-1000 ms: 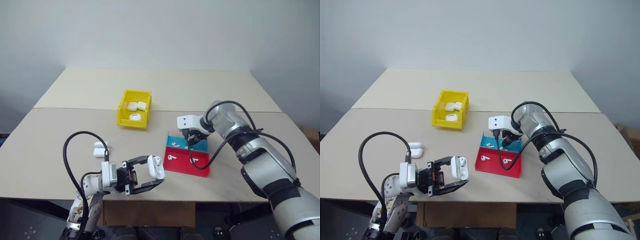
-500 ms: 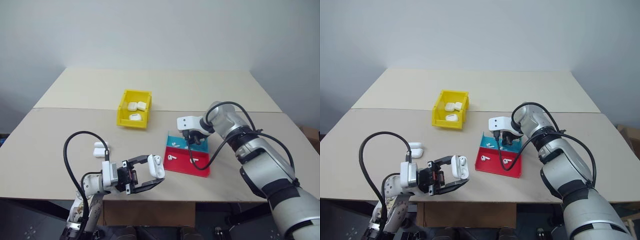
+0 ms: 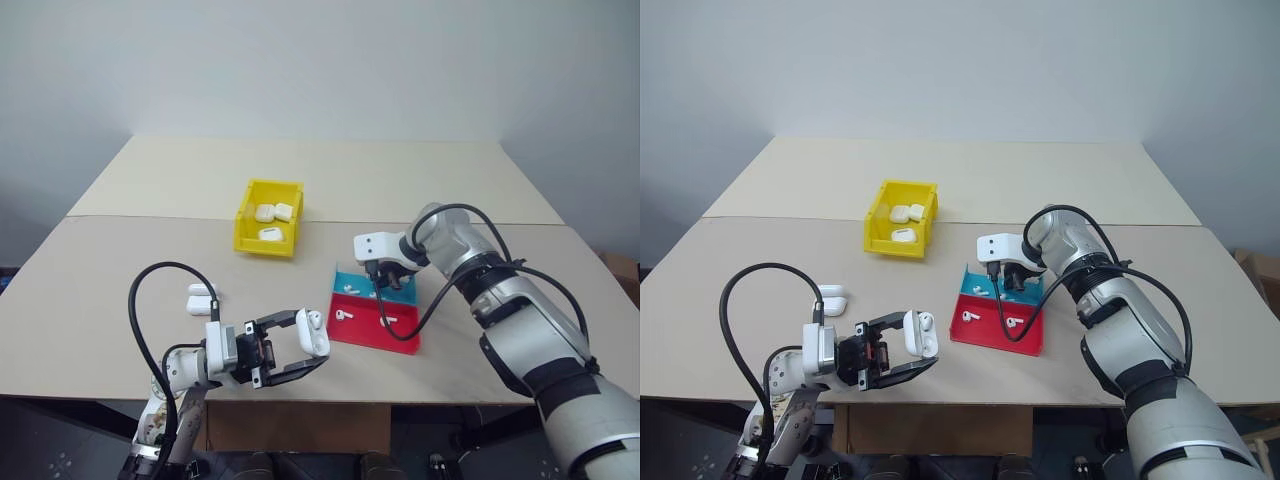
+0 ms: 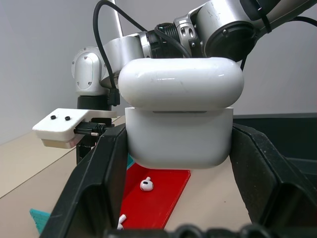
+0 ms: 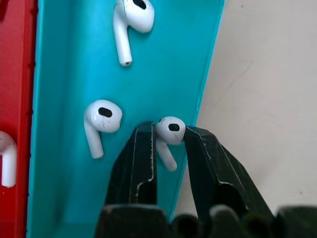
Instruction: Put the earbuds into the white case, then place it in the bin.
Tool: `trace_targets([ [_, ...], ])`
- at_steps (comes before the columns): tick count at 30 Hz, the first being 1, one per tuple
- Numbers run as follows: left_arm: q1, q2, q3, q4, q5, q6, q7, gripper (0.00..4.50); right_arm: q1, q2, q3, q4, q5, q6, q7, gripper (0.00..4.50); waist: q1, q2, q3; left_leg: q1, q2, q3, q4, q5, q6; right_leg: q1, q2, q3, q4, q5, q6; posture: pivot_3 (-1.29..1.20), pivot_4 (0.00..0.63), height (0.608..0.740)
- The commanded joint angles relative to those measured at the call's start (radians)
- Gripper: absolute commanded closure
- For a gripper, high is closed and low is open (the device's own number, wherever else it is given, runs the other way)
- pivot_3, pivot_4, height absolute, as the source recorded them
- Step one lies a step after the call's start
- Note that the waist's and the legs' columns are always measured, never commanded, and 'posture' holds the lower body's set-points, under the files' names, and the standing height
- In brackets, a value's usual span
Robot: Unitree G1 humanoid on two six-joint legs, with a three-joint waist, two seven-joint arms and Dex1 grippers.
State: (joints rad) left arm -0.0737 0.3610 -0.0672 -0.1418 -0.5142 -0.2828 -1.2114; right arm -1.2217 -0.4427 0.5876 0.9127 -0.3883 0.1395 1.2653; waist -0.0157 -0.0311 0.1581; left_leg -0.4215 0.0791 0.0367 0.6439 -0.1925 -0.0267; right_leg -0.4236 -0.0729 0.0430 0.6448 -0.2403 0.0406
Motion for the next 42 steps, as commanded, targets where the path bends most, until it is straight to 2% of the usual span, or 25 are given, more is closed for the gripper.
trace_targets([
  [1, -0.008, 0.003, -0.002, -0.037, -0.016, -0.006, 0.005, 1.72, 0.005, 0.002, -0.022, -0.021, -0.008, 0.004, -0.010, 3.52, 0.000, 0.000, 0.000, 0.000, 0.000, 0.000, 0.000, 0.000, 0.000, 0.000, 0.000, 0.000, 0.000, 0.000, 0.000, 0.00, 0.150, 0.740],
  [7, -0.040, -0.002, 0.002, -0.029, -0.042, 0.012, -0.001, 1.72, 0.008, -0.041, -0.093, -0.132, 0.026, 0.077, -0.011, 3.52, 0.001, 0.000, 0.000, 0.000, 0.000, 0.000, 0.000, 0.000, 0.000, 0.000, 0.000, 0.000, 0.000, 0.000, 0.000, 0.00, 0.150, 0.740],
  [10, -0.073, -0.010, 0.006, -0.026, -0.067, 0.038, 0.009, 1.72, 0.024, -0.089, -0.211, -0.315, 0.085, 0.214, -0.043, 3.52, 0.004, 0.002, 0.001, -0.001, 0.000, 0.000, 0.000, 0.000, 0.000, 0.000, 0.000, 0.000, 0.000, 0.000, 0.000, 0.00, 0.150, 0.740],
  [14, -0.121, -0.042, 0.005, -0.035, -0.105, 0.093, 0.044, 1.72, 0.102, -0.126, -0.486, -0.678, 0.243, 0.526, -0.113, 3.52, 0.011, 0.003, 0.002, -0.002, 0.000, 0.000, 0.000, 0.000, 0.000, 0.000, 0.000, -0.001, -0.001, 0.000, 0.000, 0.00, 0.150, 0.740],
  [16, -0.154, -0.059, 0.005, -0.034, -0.130, 0.126, 0.054, 1.72, 0.180, -0.085, -0.692, -0.919, 0.371, 0.678, -0.183, 3.52, 0.016, 0.002, 0.002, -0.002, 0.000, -0.001, 0.000, 0.000, 0.000, 0.000, 0.000, -0.001, -0.001, 0.000, 0.000, 0.00, 0.150, 0.740],
  [17, -0.169, -0.064, 0.007, -0.033, -0.137, 0.141, 0.060, 1.72, 0.220, -0.059, -0.771, -1.018, 0.428, 0.701, -0.216, 3.52, 0.017, 0.002, 0.002, -0.002, 0.000, -0.001, 0.000, 0.000, 0.000, 0.001, 0.000, -0.001, -0.001, 0.000, 0.000, 0.00, 0.150, 0.740],
  [19, -0.211, -0.077, 0.011, -0.016, -0.154, 0.165, 0.060, 1.72, 0.315, 0.046, -0.948, -1.239, 0.585, 0.611, -0.299, 3.52, 0.019, 0.002, 0.001, -0.001, 0.000, -0.001, 0.000, 0.000, 0.000, 0.001, 0.000, -0.001, -0.001, 0.000, 0.001, 0.00, 0.150, 0.740],
  [20, -0.229, -0.083, 0.012, -0.007, -0.159, 0.175, 0.059, 1.72, 0.338, 0.073, -1.028, -1.327, 0.692, 0.673, -0.308, 3.52, 0.019, 0.003, 0.002, -0.001, 0.000, -0.002, 0.000, 0.000, 0.000, 0.002, 0.000, -0.002, -0.002, 0.000, 0.001, 0.00, 0.150, 0.740],
  [23, -0.263, -0.096, 0.010, 0.021, -0.169, 0.187, 0.031, 1.72, 0.420, 0.087, -1.155, -1.473, 0.950, 0.803, -0.324, 3.52, 0.017, 0.004, 0.002, -0.001, -0.001, -0.002, 0.001, 0.000, 0.000, 0.002, 0.000, -0.001, -0.001, 0.000, 0.001, 0.00, 0.150, 0.740],
  [25, -0.287, -0.107, 0.001, 0.043, -0.170, 0.191, 0.007, 1.72, 0.513, 0.109, -1.208, -1.552, 1.115, 0.821, -0.349, 3.52, 0.016, 0.003, 0.001, 0.001, -0.001, -0.002, 0.001, 0.000, 0.000, 0.004, 0.000, -0.001, -0.001, 0.000, 0.001, 0.00, 0.150, 0.740],
  [29, -0.314, -0.128, -0.011, 0.064, -0.161, 0.205, -0.010, 1.72, 0.687, 0.121, -1.195, -1.648, 1.324, 0.797, -0.407, 3.52, 0.002, 0.003, 0.001, 0.001, -0.001, -0.002, 0.001, 0.000, 0.000, 0.004, 0.000, 0.000, -0.001, 0.000, 0.001, 0.00, 0.150, 0.740],
  [33, -0.328, -0.128, -0.027, 0.066, -0.135, 0.232, 0.006, 1.72, 0.808, 0.154, -1.135, -1.676, 1.450, 0.742, -0.482, 3.52, -0.005, 0.004, 0.001, 0.002, -0.001, -0.003, 0.000, 0.000, 0.000, 0.004, 0.001, 0.000, 0.000, 0.000, 0.001, 0.00, 0.150, 0.740],
  [35, -0.334, -0.131, -0.028, 0.072, -0.133, 0.235, 0.001, 1.72, 0.850, 0.151, -1.101, -1.676, 1.478, 0.707, -0.494, 3.52, -0.005, 0.004, 0.001, 0.002, -0.001, -0.003, 0.001, 0.000, 0.000, 0.005, 0.001, 0.000, 0.000, 0.000, 0.001, 0.00, 0.150, 0.740],
  [37, -0.340, -0.128, -0.030, 0.072, -0.128, 0.246, -0.001, 1.72, 0.884, 0.129, -1.028, -1.662, 1.433, 0.680, -0.490, 3.52, -0.004, 0.004, 0.001, 0.002, -0.001, -0.003, 0.001, 0.000, 0.000, 0.005, 0.001, 0.000, 0.000, 0.000, 0.001, 0.00, 0.150, 0.740],
  [42, -0.339, -0.134, -0.025, 0.080, -0.121, 0.235, -0.013, 1.72, 0.895, 0.072, -0.944, -1.622, 1.427, 0.635, -0.494, 3.52, -0.003, 0.004, 0.001, 0.002, -0.001, -0.004, 0.001, 0.000, 0.000, 0.004, 0.001, 0.000, -0.001, 0.000, 0.001, 0.00, 0.150, 0.740],
])
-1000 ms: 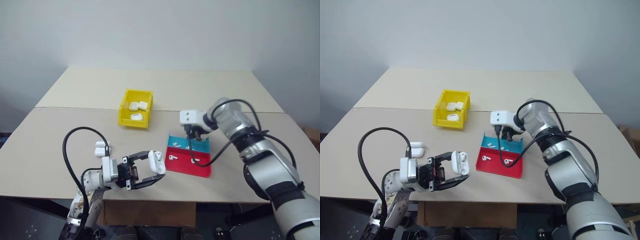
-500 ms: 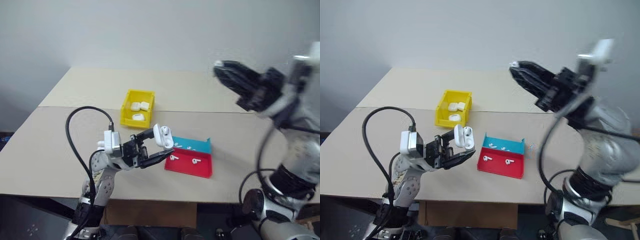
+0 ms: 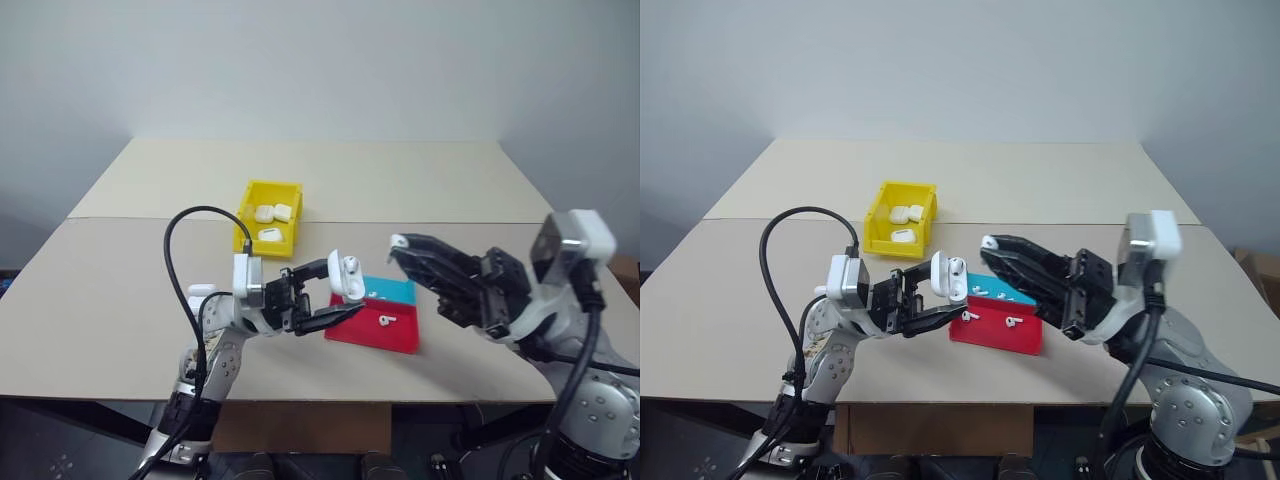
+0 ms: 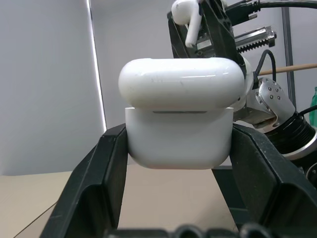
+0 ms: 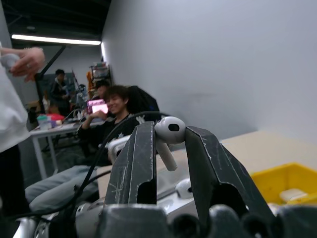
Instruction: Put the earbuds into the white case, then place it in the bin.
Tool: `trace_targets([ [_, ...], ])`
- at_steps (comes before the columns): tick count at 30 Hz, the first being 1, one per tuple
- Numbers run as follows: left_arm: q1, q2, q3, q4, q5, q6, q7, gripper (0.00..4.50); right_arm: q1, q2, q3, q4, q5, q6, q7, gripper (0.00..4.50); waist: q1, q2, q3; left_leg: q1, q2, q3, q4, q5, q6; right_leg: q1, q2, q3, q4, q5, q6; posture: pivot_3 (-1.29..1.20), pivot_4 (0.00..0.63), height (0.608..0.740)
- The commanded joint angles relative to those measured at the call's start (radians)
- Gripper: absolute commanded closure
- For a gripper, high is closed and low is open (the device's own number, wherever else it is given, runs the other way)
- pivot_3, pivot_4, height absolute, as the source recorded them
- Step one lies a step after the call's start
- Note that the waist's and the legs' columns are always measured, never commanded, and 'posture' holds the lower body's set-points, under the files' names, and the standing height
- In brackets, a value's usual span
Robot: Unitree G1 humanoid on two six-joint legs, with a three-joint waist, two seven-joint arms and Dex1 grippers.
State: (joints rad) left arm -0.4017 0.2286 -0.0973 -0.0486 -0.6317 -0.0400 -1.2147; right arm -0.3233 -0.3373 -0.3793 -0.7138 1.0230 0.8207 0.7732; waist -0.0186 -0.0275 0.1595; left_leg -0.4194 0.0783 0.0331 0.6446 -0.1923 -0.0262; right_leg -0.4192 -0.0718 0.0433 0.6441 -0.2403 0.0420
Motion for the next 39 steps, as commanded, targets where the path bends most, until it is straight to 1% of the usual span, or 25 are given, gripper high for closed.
trace_targets([
  [1, -0.009, -0.001, 0.005, -0.013, -0.002, -0.008, -0.012, 1.72, -0.003, -0.049, 0.034, 0.011, 0.018, -0.050, -0.001, 3.52, 0.001, 0.000, 0.000, 0.000, 0.000, 0.000, 0.000, 0.000, 0.000, 0.000, 0.000, 0.000, 0.000, 0.000, 0.000, 0.00, 0.150, 0.740],
  [8, 0.007, 0.005, 0.013, -0.022, 0.003, -0.020, -0.021, 1.72, 0.008, -0.129, 0.109, 0.033, 0.023, -0.068, 0.006, 3.52, 0.002, 0.000, 0.000, -0.001, 0.000, 0.000, 0.000, 0.000, 0.000, 0.000, 0.000, 0.000, -0.001, 0.000, 0.000, 0.00, 0.150, 0.740],
  [13, 0.007, -0.004, 0.011, -0.013, 0.011, -0.035, -0.024, 1.72, 0.026, -0.158, 0.157, 0.031, 0.018, -0.088, 0.001, 3.52, 0.004, 0.000, 0.000, -0.001, 0.000, 0.000, 0.000, 0.000, 0.000, 0.000, 0.000, 0.000, -0.001, 0.000, 0.000, 0.00, 0.150, 0.740],
  [29, -0.007, -0.012, 0.012, 0.011, 0.014, -0.048, -0.046, 1.72, 0.077, -0.174, 0.241, 0.042, -0.063, -0.170, -0.013, 3.52, 0.004, 0.000, 0.000, -0.001, 0.000, 0.000, 0.000, 0.000, 0.000, 0.000, 0.000, 0.000, -0.002, 0.000, 0.000, 0.00, 0.150, 0.740],
  [39, -0.007, -0.025, 0.016, 0.016, 0.023, -0.058, -0.044, 1.72, 0.070, -0.187, 0.268, 0.046, -0.076, -0.183, -0.012, 3.52, 0.004, 0.000, 0.000, -0.001, 0.000, 0.000, 0.000, 0.000, 0.000, 0.000, 0.000, 0.000, -0.002, 0.000, 0.000, 0.00, 0.150, 0.740],
])
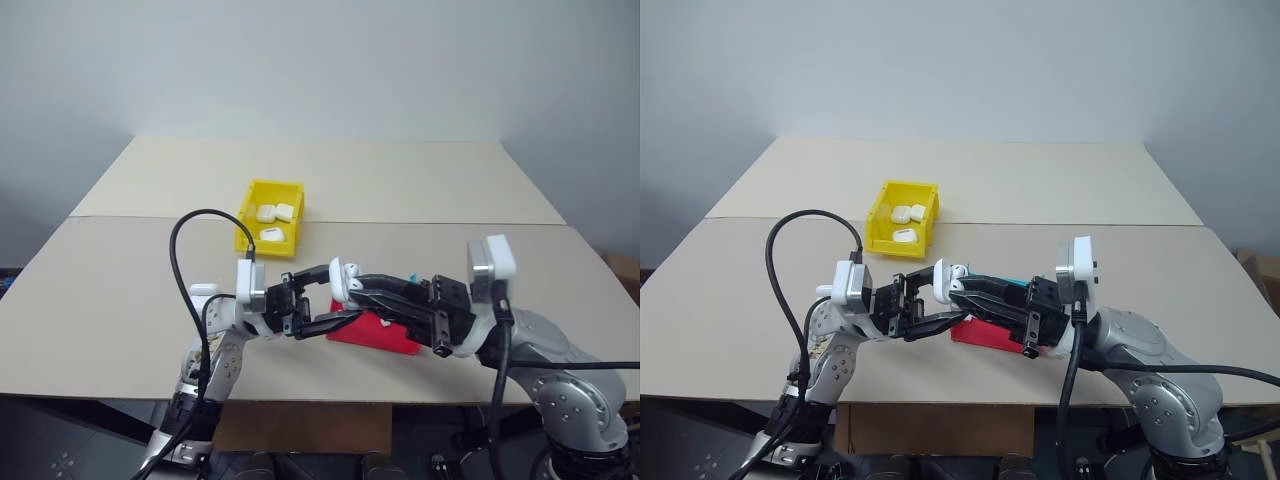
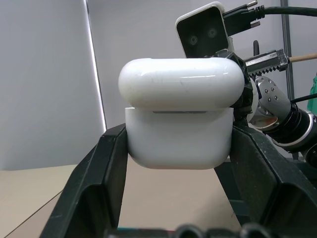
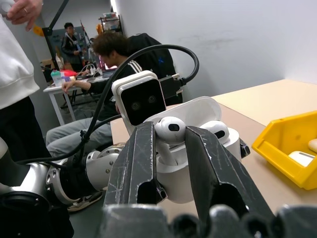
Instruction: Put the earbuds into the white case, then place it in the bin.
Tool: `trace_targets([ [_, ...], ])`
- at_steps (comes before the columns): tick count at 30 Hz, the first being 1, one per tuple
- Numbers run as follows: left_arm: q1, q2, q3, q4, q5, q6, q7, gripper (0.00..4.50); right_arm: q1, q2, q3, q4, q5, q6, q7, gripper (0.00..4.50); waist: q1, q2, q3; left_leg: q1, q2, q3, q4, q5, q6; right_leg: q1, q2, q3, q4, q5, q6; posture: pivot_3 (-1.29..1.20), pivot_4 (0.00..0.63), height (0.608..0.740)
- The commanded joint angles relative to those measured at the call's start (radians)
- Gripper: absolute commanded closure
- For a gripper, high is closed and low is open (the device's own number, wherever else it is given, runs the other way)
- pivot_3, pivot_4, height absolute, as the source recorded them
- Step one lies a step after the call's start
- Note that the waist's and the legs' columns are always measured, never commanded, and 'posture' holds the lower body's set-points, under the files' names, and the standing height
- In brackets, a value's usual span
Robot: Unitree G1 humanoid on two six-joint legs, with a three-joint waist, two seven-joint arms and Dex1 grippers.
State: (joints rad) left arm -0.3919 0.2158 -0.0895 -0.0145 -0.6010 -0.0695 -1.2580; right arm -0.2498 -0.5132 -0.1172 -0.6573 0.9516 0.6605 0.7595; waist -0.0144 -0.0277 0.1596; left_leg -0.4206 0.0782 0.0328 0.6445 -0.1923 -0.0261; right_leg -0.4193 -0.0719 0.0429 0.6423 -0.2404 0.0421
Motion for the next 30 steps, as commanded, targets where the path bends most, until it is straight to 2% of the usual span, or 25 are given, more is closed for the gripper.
trace_targets([
  [1, -0.017, -0.014, 0.009, -0.018, -0.007, -0.029, -0.001, 1.72, -0.003, -0.015, 0.006, -0.008, -0.002, -0.021, 0.004, 3.52, 0.000, 0.000, 0.000, 0.000, 0.000, 0.000, 0.000, 0.000, 0.000, 0.000, 0.000, 0.000, 0.000, 0.000, 0.000, 0.00, 0.150, 0.740],
  [6, -0.016, -0.021, 0.010, -0.015, -0.002, -0.035, -0.002, 1.72, 0.002, -0.030, 0.012, -0.002, -0.012, -0.040, 0.030, 3.52, 0.000, 0.000, 0.000, 0.000, 0.000, 0.000, 0.000, 0.000, 0.000, 0.000, 0.000, 0.000, 0.000, 0.000, 0.000, 0.00, 0.150, 0.740],
  [9, -0.022, -0.021, 0.011, -0.004, 0.001, -0.042, -0.008, 1.72, -0.001, -0.024, 0.013, -0.008, -0.032, -0.058, 0.007, 2.86, 0.000, 0.000, 0.000, 0.000, 0.000, 0.000, 0.000, 0.000, 0.000, 0.000, 0.000, 0.000, 0.000, 0.000, 0.000, 0.00, 0.150, 0.740],
  [19, -0.033, -0.023, 0.014, 0.019, 0.006, -0.050, -0.020, 1.72, 0.014, -0.034, 0.016, -0.013, -0.074, -0.087, -0.004, 2.86, 0.000, 0.000, 0.000, 0.000, 0.000, 0.000, 0.000, 0.000, 0.000, 0.000, 0.000, 0.000, 0.000, 0.000, 0.000, 0.00, 0.150, 0.740],
  [24, -0.029, 0.000, 0.018, 0.026, 0.019, -0.050, -0.033, 1.72, 0.009, -0.053, -0.036, -0.008, -0.058, -0.110, 0.003, 2.86, 0.000, 0.000, 0.000, 0.000, 0.000, 0.000, 0.000, 0.000, 0.000, 0.000, 0.000, 0.000, 0.000, 0.000, 0.000, 0.00, 0.150, 0.740],
  [28, -0.034, 0.016, 0.021, 0.043, 0.038, -0.056, -0.027, 1.72, -0.084, -0.114, -0.104, 0.025, 0.042, -0.065, 0.002, 2.86, -0.001, 0.000, 0.000, 0.000, 0.000, 0.000, 0.000, 0.000, 0.000, 0.000, 0.000, 0.000, 0.000, 0.000, 0.000, 0.00, 0.150, 0.740],
  [30, -0.042, 0.026, 0.015, 0.041, 0.058, -0.030, 0.005, 1.72, -0.143, -0.149, -0.102, 0.041, 0.042, -0.054, 0.008, 2.86, -0.001, 0.000, 0.000, 0.000, 0.000, 0.000, 0.000, 0.000, 0.000, 0.000, 0.000, 0.000, 0.000, 0.000, 0.000, 0.00, 0.150, 0.740],
])
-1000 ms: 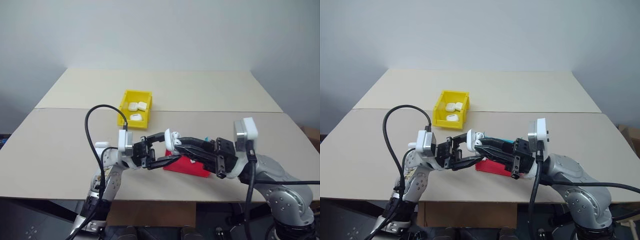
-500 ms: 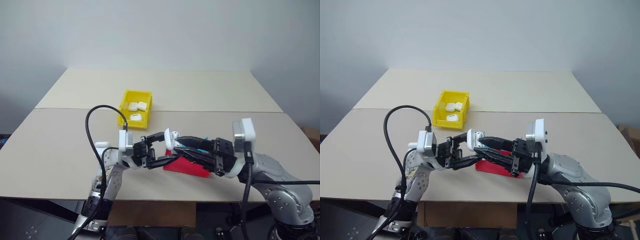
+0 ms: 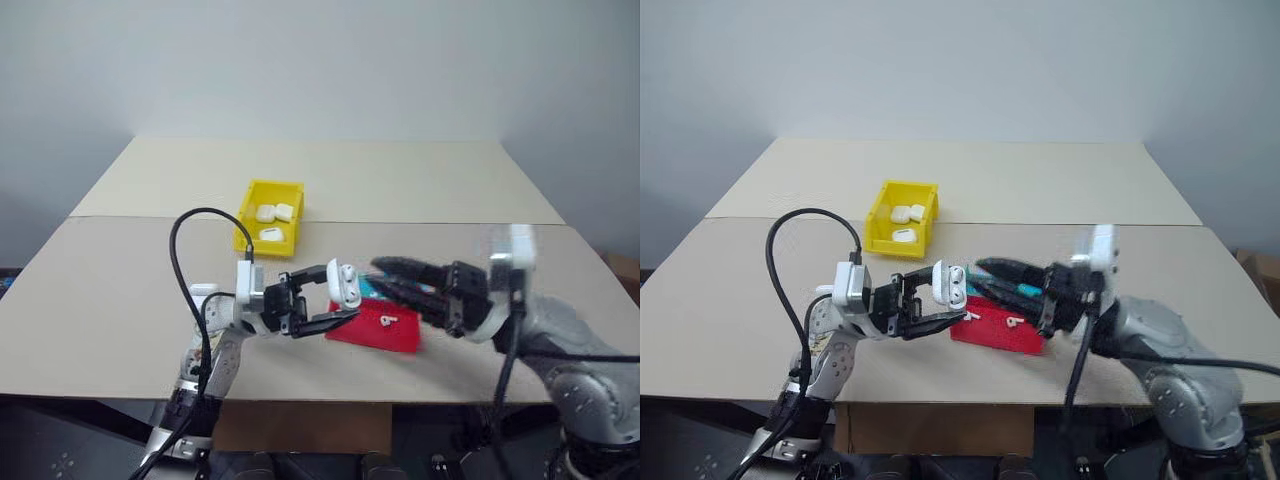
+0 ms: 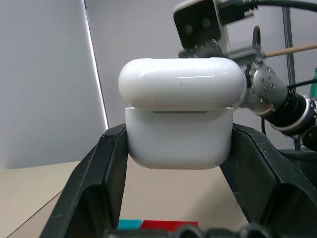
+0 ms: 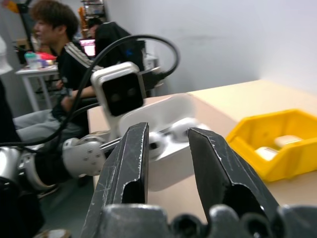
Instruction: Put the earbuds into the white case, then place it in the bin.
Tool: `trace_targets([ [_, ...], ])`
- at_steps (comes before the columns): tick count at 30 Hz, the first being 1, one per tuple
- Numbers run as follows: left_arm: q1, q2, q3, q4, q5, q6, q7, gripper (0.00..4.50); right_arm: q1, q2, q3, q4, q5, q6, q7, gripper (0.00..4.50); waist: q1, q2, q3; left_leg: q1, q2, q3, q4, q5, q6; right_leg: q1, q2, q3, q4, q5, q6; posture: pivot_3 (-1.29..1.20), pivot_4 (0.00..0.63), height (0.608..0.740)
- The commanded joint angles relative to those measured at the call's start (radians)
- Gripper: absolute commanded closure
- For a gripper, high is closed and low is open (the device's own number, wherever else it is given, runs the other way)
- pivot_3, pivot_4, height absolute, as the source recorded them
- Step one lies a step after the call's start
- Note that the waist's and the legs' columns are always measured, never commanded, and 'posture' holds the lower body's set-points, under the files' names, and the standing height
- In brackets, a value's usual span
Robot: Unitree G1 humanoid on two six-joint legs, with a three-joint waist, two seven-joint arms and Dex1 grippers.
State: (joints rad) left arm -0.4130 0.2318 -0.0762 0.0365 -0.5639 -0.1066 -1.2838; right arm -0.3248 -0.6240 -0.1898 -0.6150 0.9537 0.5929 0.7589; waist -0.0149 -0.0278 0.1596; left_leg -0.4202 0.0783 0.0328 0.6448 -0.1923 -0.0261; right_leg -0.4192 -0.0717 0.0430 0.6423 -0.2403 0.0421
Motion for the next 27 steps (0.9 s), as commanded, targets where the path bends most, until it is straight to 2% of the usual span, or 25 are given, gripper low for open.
trace_targets([
  [1, -0.026, 0.007, 0.000, -0.003, 0.025, 0.008, 0.034, 1.72, -0.101, -0.059, -0.016, 0.013, 0.039, 0.032, 0.011, 2.86, -0.001, 0.000, 0.000, 0.000, 0.000, 0.000, 0.000, 0.000, 0.000, 0.000, 0.000, 0.000, 0.000, 0.000, 0.000, 0.00, 0.150, 0.740],
  [4, -0.055, 0.005, -0.011, 0.034, 0.047, -0.007, 0.026, 1.72, -0.216, -0.122, 0.051, 0.068, 0.014, 0.084, 0.060, 2.86, 0.000, 0.000, 0.000, 0.000, 0.000, 0.000, 0.000, 0.000, 0.000, 0.000, 0.000, 0.000, 0.000, 0.000, 0.000, 0.00, 0.150, 0.740],
  [9, -0.128, -0.033, -0.016, 0.148, 0.073, -0.060, 0.001, 1.72, -0.385, -0.161, 0.177, 0.158, -0.099, 0.089, 0.151, 4.45, 0.002, 0.000, 0.000, -0.001, 0.000, 0.000, 0.000, 0.000, 0.000, -0.001, 0.000, 0.000, -0.001, 0.000, 0.000, 0.00, 0.150, 0.740],
  [14, -0.179, -0.067, -0.009, 0.218, 0.081, -0.098, -0.002, 1.72, -0.572, -0.176, 0.329, 0.198, -0.217, 0.159, 0.190, 4.48, 0.000, 0.000, 0.000, -0.002, 0.000, 0.000, 0.000, 0.000, 0.000, -0.002, 0.000, 0.000, -0.001, 0.000, 0.000, 0.00, 0.150, 0.740],
  [17, -0.183, -0.073, -0.005, 0.223, 0.085, -0.105, -0.001, 1.72, -0.631, -0.188, 0.398, 0.186, -0.299, 0.166, 0.202, 4.48, 0.001, 0.000, 0.000, -0.003, 0.000, 0.000, 0.000, 0.000, 0.000, -0.003, 0.000, -0.001, 0.000, 0.000, 0.000, 0.00, 0.150, 0.740],
  [24, -0.165, -0.081, 0.008, 0.207, 0.067, -0.119, 0.002, 1.72, -0.625, -0.182, 0.464, 0.164, -0.403, 0.158, 0.217, 4.48, 0.003, 0.000, 0.000, -0.003, 0.000, 0.000, 0.000, 0.000, 0.000, -0.003, 0.000, -0.001, 0.000, 0.000, 0.000, 0.00, 0.150, 0.740],
  [27, -0.153, -0.075, 0.015, 0.189, 0.055, -0.112, -0.002, 1.72, -0.608, -0.185, 0.453, 0.169, -0.425, 0.161, 0.220, 4.48, 0.003, 0.000, 0.000, -0.003, 0.000, 0.000, 0.000, 0.000, 0.000, -0.003, -0.001, -0.001, 0.000, 0.000, 0.000, 0.00, 0.150, 0.740],
])
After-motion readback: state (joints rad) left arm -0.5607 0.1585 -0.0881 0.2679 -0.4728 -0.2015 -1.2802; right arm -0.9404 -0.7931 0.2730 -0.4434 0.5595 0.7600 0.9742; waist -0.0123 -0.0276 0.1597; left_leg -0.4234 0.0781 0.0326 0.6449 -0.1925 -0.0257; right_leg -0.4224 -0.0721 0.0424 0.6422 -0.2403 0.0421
